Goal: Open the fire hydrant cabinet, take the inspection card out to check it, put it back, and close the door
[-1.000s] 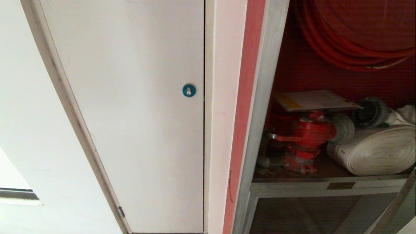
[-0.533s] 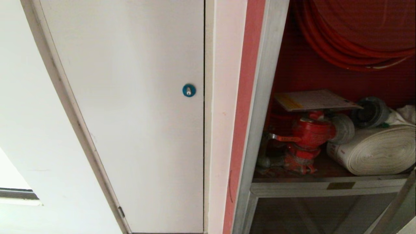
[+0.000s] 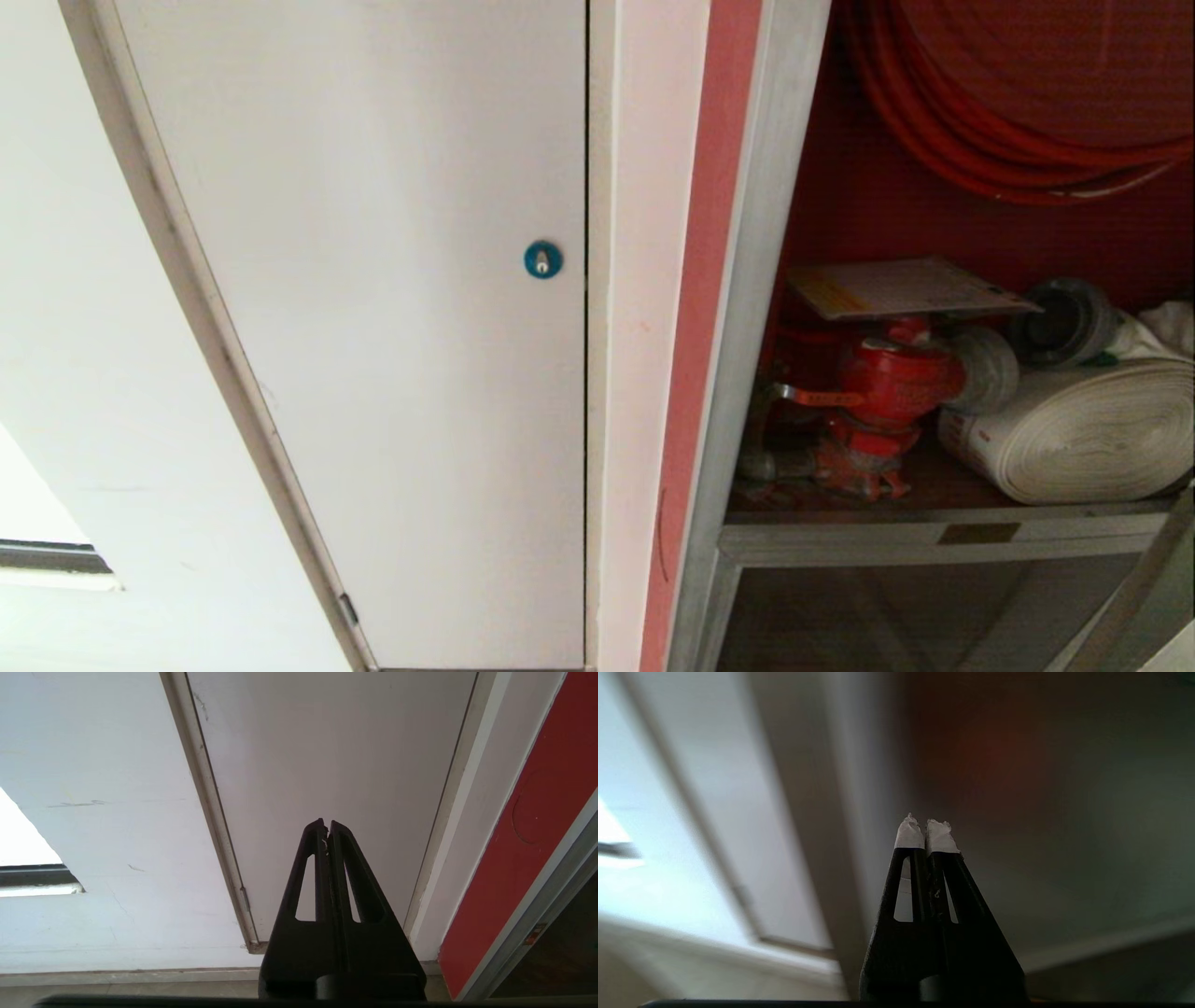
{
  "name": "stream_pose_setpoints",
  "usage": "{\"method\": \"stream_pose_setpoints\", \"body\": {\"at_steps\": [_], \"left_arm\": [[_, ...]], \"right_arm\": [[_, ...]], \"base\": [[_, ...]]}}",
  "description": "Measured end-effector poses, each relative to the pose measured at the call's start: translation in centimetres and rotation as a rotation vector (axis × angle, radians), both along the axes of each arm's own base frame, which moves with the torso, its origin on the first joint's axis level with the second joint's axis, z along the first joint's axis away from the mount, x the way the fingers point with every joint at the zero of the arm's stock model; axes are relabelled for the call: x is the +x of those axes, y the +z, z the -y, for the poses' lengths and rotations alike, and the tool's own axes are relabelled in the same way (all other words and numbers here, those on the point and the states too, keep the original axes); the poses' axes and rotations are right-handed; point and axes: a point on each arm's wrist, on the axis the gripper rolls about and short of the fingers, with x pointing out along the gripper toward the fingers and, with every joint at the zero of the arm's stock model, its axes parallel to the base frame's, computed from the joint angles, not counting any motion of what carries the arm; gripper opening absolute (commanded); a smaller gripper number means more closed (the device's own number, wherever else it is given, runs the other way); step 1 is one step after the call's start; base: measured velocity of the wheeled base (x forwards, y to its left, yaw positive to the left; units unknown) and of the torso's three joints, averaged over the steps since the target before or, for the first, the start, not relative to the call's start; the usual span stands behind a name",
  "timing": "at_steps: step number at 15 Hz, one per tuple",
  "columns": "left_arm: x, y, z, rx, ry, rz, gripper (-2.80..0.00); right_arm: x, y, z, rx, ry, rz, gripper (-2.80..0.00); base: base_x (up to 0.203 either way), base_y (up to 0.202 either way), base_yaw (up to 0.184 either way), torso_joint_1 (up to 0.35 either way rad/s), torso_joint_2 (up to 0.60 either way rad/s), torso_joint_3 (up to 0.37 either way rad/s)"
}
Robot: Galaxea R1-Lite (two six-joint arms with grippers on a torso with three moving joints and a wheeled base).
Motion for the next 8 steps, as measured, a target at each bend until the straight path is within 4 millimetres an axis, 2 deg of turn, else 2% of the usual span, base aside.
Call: {"method": "stream_pose_setpoints", "body": {"at_steps": [3, 8], "left_arm": [[0.0, 0.0, 0.0, 0.0, 0.0, 0.0, -2.8], [0.0, 0.0, 0.0, 0.0, 0.0, 0.0, -2.8]], "right_arm": [[0.5, -2.8, 0.3, -0.096, -0.134, 0.017, -2.8], [1.8, -8.4, 0.4, -0.153, -0.174, -0.024, -2.8]], "base": [[0.0, 0.0, 0.0, 0.0, 0.0, 0.0], [0.0, 0.0, 0.0, 0.0, 0.0, 0.0]]}}
